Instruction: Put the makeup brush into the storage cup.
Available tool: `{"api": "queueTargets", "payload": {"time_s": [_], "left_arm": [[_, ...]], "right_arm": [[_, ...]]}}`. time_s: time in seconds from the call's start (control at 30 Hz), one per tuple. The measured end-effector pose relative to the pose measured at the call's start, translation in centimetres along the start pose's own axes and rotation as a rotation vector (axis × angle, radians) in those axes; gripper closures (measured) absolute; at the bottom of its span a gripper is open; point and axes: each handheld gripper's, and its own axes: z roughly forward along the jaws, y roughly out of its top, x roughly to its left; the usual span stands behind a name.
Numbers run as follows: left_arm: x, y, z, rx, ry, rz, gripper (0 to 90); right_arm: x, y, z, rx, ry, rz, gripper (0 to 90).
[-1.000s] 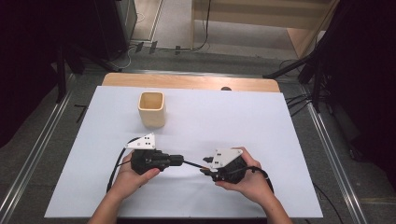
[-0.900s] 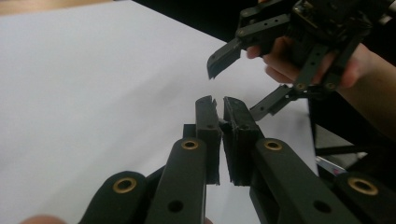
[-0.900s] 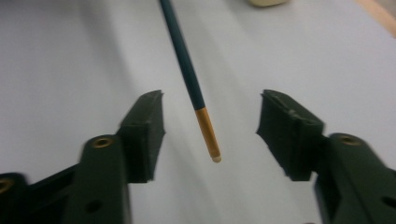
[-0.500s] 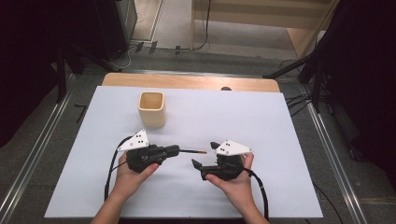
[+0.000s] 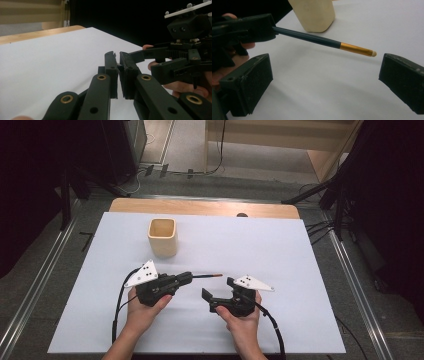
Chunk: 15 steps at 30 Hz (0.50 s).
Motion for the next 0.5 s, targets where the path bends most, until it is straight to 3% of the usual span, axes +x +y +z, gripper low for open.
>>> {"api": "queueTargets", "payload": {"time_s": [0.3,0.5], "left_arm": [[-0.59,-0.26,0.43,-0.026,0.004,0.007,86.2],[-0.9,-0.63,0.83,-0.041,0.006,0.012,86.2]], "right_arm": [[-0.92,-0.29,-0.27,-0.067,0.055,0.209,0.9],[-0.91,-0.44,-0.29,-0.081,0.063,0.266,1.9]]}}
